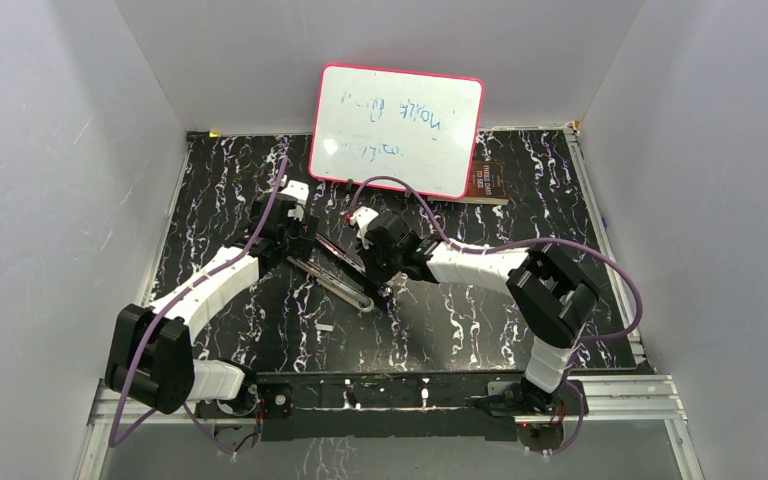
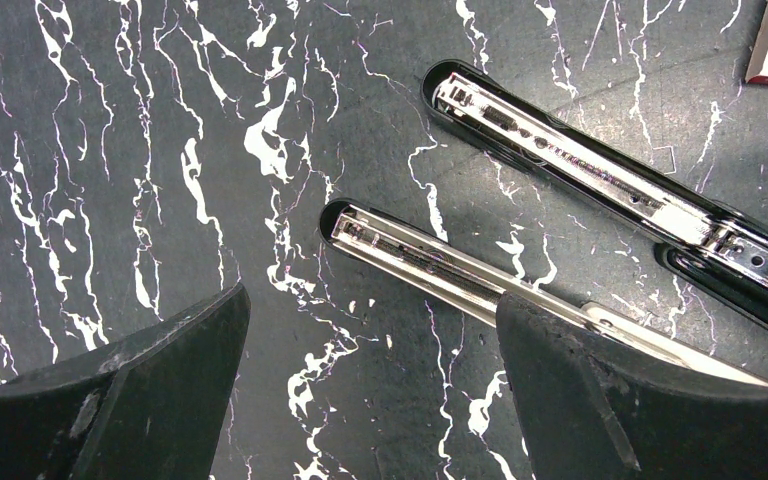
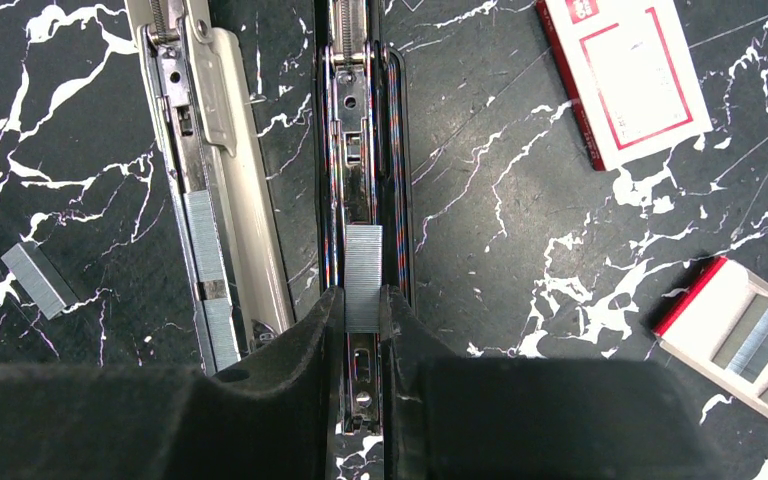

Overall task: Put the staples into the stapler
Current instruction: Install the staple into the stapler.

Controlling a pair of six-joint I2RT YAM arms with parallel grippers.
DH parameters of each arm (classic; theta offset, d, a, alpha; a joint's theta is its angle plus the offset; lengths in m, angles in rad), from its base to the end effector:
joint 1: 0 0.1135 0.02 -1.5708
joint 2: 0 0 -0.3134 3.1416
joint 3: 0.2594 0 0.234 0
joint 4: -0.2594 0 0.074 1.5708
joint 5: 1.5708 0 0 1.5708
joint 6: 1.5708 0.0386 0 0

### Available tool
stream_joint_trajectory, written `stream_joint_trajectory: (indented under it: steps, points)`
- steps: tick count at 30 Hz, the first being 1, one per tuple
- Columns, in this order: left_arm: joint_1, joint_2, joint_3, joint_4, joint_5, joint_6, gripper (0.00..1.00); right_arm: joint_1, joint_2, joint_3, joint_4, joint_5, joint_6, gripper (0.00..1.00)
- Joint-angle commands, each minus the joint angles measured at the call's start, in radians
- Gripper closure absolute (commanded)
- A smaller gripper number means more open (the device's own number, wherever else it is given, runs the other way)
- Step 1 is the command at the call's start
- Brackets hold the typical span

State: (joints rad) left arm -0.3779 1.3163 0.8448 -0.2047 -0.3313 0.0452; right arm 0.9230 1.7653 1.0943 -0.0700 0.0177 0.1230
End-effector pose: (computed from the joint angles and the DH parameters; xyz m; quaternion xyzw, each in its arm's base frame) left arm 0.2426 -0.0828 0.2984 0.1170 0.8844 0.0760 0.4453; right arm 0.2287 0.3011 0.2514 -0.3531 0.8443 0.1943 0.3532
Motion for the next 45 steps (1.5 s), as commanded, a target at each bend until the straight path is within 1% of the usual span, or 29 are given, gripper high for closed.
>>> stream_joint_trajectory:
  steps: [1,12,19,25,45]
  points:
    - [-0.005,-0.022,0.007,0.007,-0.005,0.008,0.07,0.003,0.023,0.038,-0.033,-0.015,-0.025,1.00]
    - [-0.006,-0.023,0.005,0.007,-0.006,0.009,0.07,0.003,0.053,0.061,-0.067,-0.015,-0.031,1.00]
    - [-0.006,-0.027,0.005,0.007,-0.006,0.010,0.07,0.004,0.053,0.061,-0.073,-0.018,-0.026,0.87]
    - [-0.006,-0.029,0.004,0.007,-0.005,0.009,0.07,0.003,0.043,0.052,-0.067,-0.016,-0.023,0.82]
    - [-0.006,-0.031,0.004,0.005,-0.006,0.010,0.07,0.003,0.033,0.042,-0.065,-0.015,-0.018,0.73]
